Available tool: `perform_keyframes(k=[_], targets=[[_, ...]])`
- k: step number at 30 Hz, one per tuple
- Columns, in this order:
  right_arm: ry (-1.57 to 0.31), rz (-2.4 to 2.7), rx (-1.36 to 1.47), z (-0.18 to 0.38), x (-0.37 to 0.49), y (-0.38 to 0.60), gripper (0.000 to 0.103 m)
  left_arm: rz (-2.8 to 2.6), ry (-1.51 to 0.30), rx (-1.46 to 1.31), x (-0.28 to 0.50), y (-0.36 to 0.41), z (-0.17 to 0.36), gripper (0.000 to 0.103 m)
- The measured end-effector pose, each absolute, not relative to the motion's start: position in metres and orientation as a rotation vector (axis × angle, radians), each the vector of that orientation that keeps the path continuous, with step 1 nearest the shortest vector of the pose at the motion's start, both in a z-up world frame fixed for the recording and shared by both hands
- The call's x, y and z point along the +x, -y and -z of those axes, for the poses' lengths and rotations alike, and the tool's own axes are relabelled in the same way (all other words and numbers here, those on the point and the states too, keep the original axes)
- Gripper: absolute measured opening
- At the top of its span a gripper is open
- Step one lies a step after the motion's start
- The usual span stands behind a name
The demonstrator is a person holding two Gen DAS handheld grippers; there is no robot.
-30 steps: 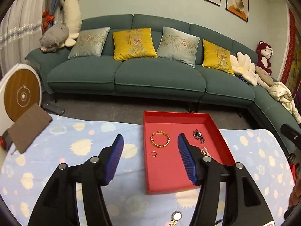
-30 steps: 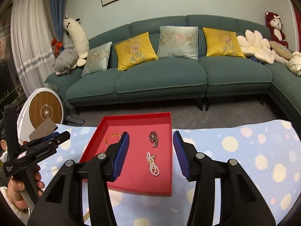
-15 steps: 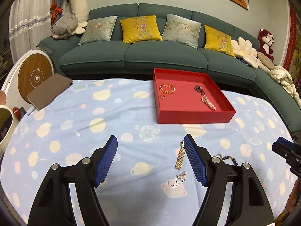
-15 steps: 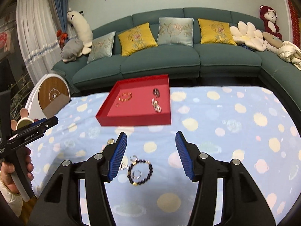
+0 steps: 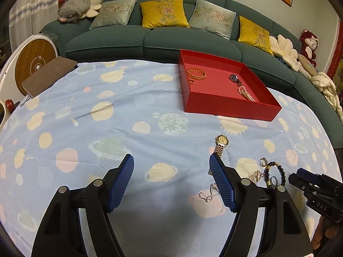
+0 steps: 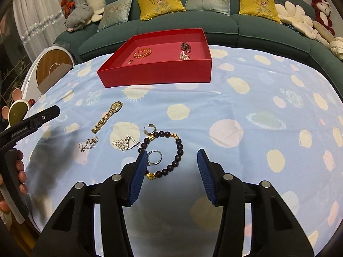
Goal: Organize jewelry
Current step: 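Reach the right tool to the black bead bracelet and close on it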
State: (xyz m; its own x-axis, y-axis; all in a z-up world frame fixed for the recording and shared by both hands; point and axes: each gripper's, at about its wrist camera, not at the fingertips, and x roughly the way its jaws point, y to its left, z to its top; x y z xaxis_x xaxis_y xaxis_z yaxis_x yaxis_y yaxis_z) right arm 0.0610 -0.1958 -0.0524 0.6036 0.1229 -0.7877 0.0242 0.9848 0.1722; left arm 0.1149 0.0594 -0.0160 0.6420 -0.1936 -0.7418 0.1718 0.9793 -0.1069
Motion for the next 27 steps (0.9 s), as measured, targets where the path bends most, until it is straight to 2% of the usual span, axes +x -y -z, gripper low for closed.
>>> perform_keyframes(k=[4, 13, 17, 27], targets=[[-0.945, -0.049, 0.164, 0.062, 0.069, 0.194, 0.033, 0.218, -0.856, -0.019, 0.115, -0.057, 0.019, 0.070], [-0.966, -0.010, 0.135, 0.077, 0.082, 0.196, 0.024, 0.221, -0.874, -0.032, 0.118, -0.060, 0.023, 0.070], [-0.964, -0.011, 0.118, 0.078, 0.084, 0.194, 0.008, 0.228, -0.879, -0.040, 0.118, -0.059, 0.024, 0.070], [-0.898, -0.064, 0.148, 0.051, 0.074, 0.191, 0.007, 0.255, -0.893, -0.036, 0.121, -0.047, 0.027, 0.070]])
